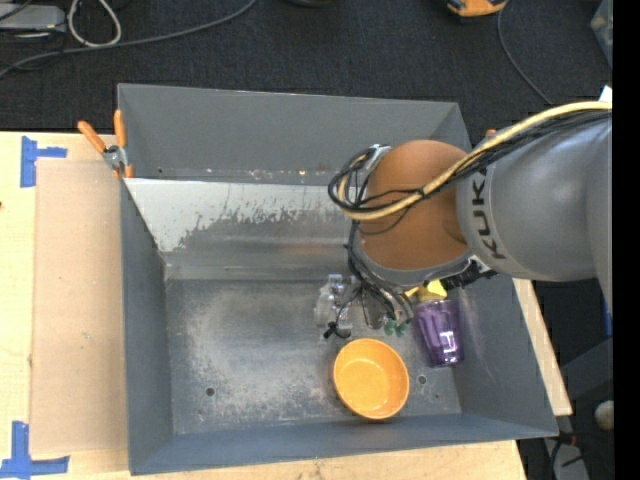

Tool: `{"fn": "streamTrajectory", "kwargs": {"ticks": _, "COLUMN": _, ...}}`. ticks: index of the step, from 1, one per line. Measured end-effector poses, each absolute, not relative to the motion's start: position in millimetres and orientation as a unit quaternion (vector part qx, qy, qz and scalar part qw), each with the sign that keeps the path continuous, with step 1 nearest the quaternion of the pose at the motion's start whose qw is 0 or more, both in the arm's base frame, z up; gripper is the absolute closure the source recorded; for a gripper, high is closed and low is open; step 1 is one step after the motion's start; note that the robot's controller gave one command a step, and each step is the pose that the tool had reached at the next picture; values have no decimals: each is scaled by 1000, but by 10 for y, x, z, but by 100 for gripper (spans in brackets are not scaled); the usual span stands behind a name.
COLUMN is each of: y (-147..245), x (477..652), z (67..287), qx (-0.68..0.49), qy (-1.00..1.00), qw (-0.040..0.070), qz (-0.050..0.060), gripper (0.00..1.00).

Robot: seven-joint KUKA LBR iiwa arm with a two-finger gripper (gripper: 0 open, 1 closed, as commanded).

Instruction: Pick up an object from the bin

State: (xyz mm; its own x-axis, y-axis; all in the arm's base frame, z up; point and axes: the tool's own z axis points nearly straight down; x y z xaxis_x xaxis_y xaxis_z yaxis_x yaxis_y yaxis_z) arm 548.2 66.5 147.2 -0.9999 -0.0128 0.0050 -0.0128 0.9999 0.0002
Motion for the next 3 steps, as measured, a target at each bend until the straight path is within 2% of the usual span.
{"fn": "streamTrajectory", "kwargs": {"ticks": 1, "y": 369, "x": 5590, "z": 1293, "qx": 27, "qy": -1000, "qw": 2, "qz": -2, "gripper": 0}}
{"fn": "streamTrajectory", "kwargs": {"ticks": 2, "y": 367, "x": 5592, "z": 1293, "qx": 27, "qy": -1000, "qw": 1, "qz": -2, "gripper": 0}}
{"fn": "streamTrajectory", "kwargs": {"ticks": 3, "y": -156, "x": 5745, "z": 1046, "qx": 34, "qy": -999, "qw": 1, "qz": -2, "gripper": 0}}
